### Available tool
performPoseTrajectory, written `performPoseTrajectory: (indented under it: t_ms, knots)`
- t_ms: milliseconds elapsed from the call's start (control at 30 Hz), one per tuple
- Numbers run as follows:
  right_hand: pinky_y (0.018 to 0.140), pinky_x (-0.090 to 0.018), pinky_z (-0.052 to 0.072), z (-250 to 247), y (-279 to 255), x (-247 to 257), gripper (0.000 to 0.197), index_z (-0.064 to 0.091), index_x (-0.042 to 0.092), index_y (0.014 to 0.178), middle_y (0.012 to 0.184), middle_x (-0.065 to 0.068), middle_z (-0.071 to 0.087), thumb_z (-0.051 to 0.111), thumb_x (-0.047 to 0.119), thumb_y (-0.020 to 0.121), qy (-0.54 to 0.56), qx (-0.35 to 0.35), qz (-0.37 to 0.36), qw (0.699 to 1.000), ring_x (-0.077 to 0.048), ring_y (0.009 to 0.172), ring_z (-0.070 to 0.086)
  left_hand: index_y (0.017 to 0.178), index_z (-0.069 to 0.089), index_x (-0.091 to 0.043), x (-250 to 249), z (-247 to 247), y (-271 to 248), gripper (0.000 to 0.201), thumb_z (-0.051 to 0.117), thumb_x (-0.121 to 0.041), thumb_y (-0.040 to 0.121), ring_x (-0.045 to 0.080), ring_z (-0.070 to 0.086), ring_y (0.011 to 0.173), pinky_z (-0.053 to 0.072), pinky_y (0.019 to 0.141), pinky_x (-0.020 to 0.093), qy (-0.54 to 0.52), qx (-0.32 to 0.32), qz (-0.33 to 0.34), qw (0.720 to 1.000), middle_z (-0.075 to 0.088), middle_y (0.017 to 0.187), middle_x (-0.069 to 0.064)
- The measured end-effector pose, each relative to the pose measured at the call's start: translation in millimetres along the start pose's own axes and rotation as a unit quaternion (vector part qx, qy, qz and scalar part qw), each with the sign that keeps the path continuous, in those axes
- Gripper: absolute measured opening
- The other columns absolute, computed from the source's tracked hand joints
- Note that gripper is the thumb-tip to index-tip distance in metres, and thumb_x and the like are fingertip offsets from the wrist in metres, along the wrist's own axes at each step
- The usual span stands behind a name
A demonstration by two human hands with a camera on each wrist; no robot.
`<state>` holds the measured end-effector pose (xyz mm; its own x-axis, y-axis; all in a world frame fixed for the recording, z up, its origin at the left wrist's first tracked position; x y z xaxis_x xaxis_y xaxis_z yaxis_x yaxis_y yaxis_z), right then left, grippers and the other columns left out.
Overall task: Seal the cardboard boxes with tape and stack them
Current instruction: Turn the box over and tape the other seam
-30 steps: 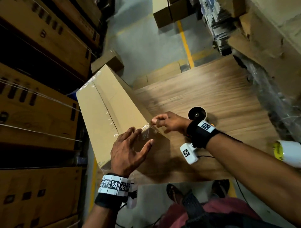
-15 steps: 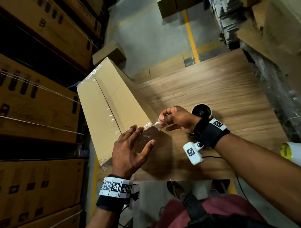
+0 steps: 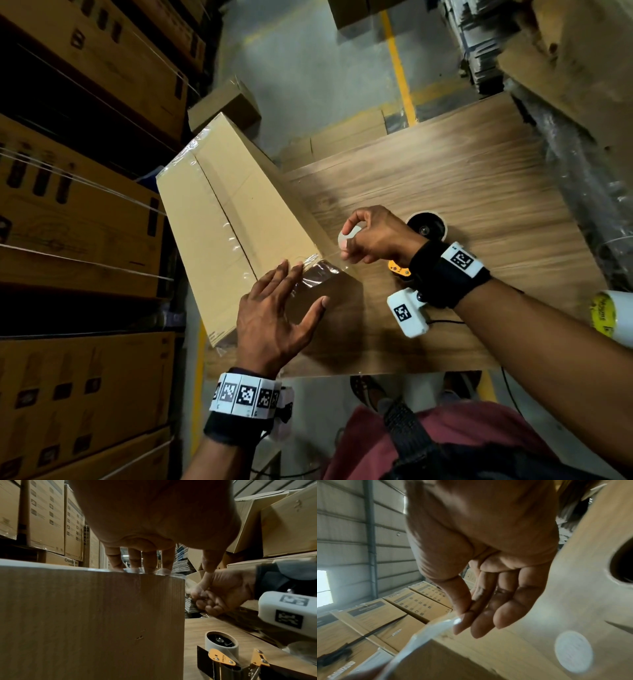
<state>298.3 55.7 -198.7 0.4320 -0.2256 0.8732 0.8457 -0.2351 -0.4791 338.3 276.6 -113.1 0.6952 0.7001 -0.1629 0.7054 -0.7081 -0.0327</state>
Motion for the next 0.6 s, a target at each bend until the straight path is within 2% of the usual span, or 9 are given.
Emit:
performPoseTrajectory:
  t_ms: [133, 300, 400, 467, 500, 533, 600]
  knots:
    - [0.054, -0.026, 0.044, 18, 12, -17, 0.024, 0.053, 0.019, 0.097, 0.069, -0.001, 0.076, 0.075, 0.012, 0.091, -0.003, -0.003, 0.019, 1.0, -0.015, 0.059, 0.067, 0.15, 0.054, -0.037, 1, 0, 1, 0.075, 0.053, -0.08, 0.089, 0.013, 0.046, 0.144, 0.047, 0.111, 0.042, 0.004, 0.004, -0.001, 1.0, 0.05, 0.157, -0.006]
    - [0.054, -0.026, 0.045, 25, 15, -23, 0.027, 0.055, 0.023, 0.086, 0.071, -0.002, 0.077, 0.081, 0.028, 0.086, -0.048, -0.026, 0.009, 0.998, -0.016, 0.059, 0.069, 0.152, 0.053, -0.035, -1, 1, -1, 0.081, 0.047, -0.084, 0.088, 0.015, 0.043, 0.146, 0.044, 0.11, 0.039, 0.031, 0.012, 0.01, 0.999, 0.048, 0.159, -0.003]
    - [0.059, -0.028, 0.053, 16, 8, -28, 0.046, 0.065, 0.017, 0.081, 0.062, 0.0, 0.074, 0.086, 0.057, 0.074, -0.124, -0.062, 0.008, 0.99, -0.017, 0.061, 0.074, 0.15, 0.056, -0.032, 2, 0, -2, 0.083, 0.047, -0.085, 0.087, 0.016, 0.045, 0.144, 0.046, 0.11, 0.043, 0.03, 0.012, 0.009, 0.999, 0.05, 0.158, -0.003]
    - [0.07, -0.03, 0.057, 11, 2, -44, 0.064, 0.07, 0.016, 0.078, 0.06, 0.004, 0.073, 0.076, 0.079, 0.068, -0.209, -0.076, 0.012, 0.975, -0.014, 0.065, 0.074, 0.149, 0.056, -0.034, 4, -4, 0, 0.082, 0.048, -0.086, 0.086, 0.015, 0.046, 0.142, 0.047, 0.11, 0.045, 0.013, 0.017, 0.013, 1.0, 0.051, 0.157, -0.005]
    - [0.075, -0.031, 0.058, 9, 0, -50, 0.064, 0.07, 0.019, 0.077, 0.061, 0.007, 0.073, 0.073, 0.082, 0.068, -0.233, -0.094, -0.002, 0.968, -0.011, 0.067, 0.072, 0.149, 0.056, -0.036, 5, -6, 2, 0.082, 0.047, -0.087, 0.085, 0.014, 0.047, 0.14, 0.047, 0.11, 0.044, 0.007, 0.025, 0.018, 0.999, 0.051, 0.157, -0.006]
    - [0.077, -0.034, 0.058, 8, -2, -56, 0.058, 0.07, 0.023, 0.076, 0.066, 0.009, 0.073, 0.073, 0.08, 0.07, -0.234, -0.115, -0.031, 0.965, -0.008, 0.07, 0.07, 0.149, 0.056, -0.037, 6, -9, 5, 0.082, 0.046, -0.088, 0.085, 0.014, 0.049, 0.138, 0.047, 0.11, 0.041, 0.003, 0.038, 0.023, 0.999, 0.051, 0.156, -0.008]
    - [0.08, -0.039, 0.058, 9, -8, -59, 0.034, 0.072, 0.028, 0.085, 0.082, 0.012, 0.075, 0.074, 0.062, 0.083, -0.188, -0.144, -0.116, 0.965, -0.005, 0.081, 0.07, 0.147, 0.057, -0.041, 10, -18, 13, 0.079, 0.045, -0.087, 0.084, 0.013, 0.055, 0.133, 0.049, 0.106, 0.035, -0.004, 0.067, 0.036, 0.997, 0.055, 0.152, -0.01]
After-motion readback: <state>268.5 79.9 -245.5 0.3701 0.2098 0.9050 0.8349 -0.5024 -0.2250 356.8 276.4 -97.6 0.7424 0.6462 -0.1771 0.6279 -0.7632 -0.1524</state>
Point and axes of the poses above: each hand's wrist, its own y-axis towards the middle knuckle, its own z-axis out of the palm, x = y × z, the point moved 6 cm from there along y, towards the middle knuckle
